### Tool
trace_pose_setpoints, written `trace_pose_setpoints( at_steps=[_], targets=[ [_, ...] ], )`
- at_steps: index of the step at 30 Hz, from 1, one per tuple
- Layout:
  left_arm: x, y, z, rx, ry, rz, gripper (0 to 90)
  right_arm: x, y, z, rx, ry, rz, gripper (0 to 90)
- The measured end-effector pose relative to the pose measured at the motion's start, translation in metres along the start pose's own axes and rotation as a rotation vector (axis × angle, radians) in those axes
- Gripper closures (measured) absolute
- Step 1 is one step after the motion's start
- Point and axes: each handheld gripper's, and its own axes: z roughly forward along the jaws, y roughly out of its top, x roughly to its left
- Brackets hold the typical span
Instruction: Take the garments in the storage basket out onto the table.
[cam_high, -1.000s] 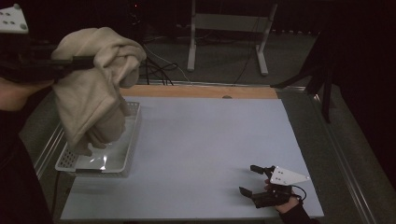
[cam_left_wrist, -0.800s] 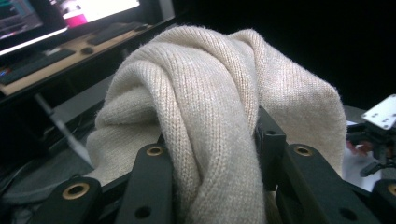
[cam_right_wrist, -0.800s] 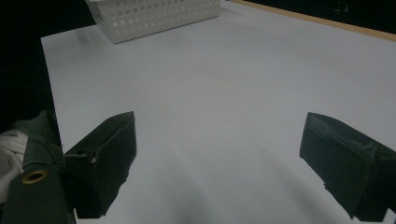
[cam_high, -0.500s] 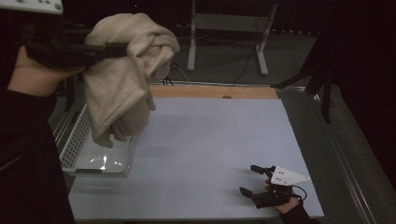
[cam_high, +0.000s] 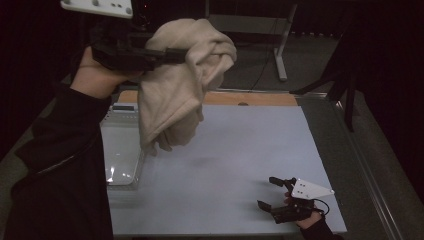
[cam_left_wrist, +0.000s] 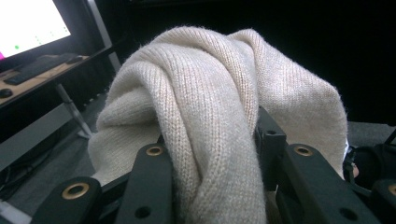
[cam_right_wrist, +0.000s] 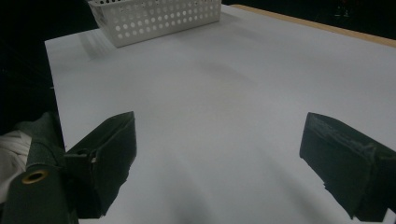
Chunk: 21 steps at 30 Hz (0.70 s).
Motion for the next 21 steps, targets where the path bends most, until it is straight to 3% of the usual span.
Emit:
trace_pose_setpoints(
  at_steps=[10,17,21],
  targets=[
    [0.004,-0.011,0.046,0.008,-0.03,-0.013,67.6,-0.001,0.001,-0.001,-0.01,-0.008,0.003,11.2],
    [0.01,-0.033,0.082,0.038,-0.025,-0.043,67.6,-0.002,0.001,-0.004,-0.028,-0.017,0.008,11.2],
    [0.014,-0.044,0.096,0.027,-0.03,-0.069,67.5,-0.002,0.001,-0.004,-0.027,-0.017,0.006,11.2]
  ],
)
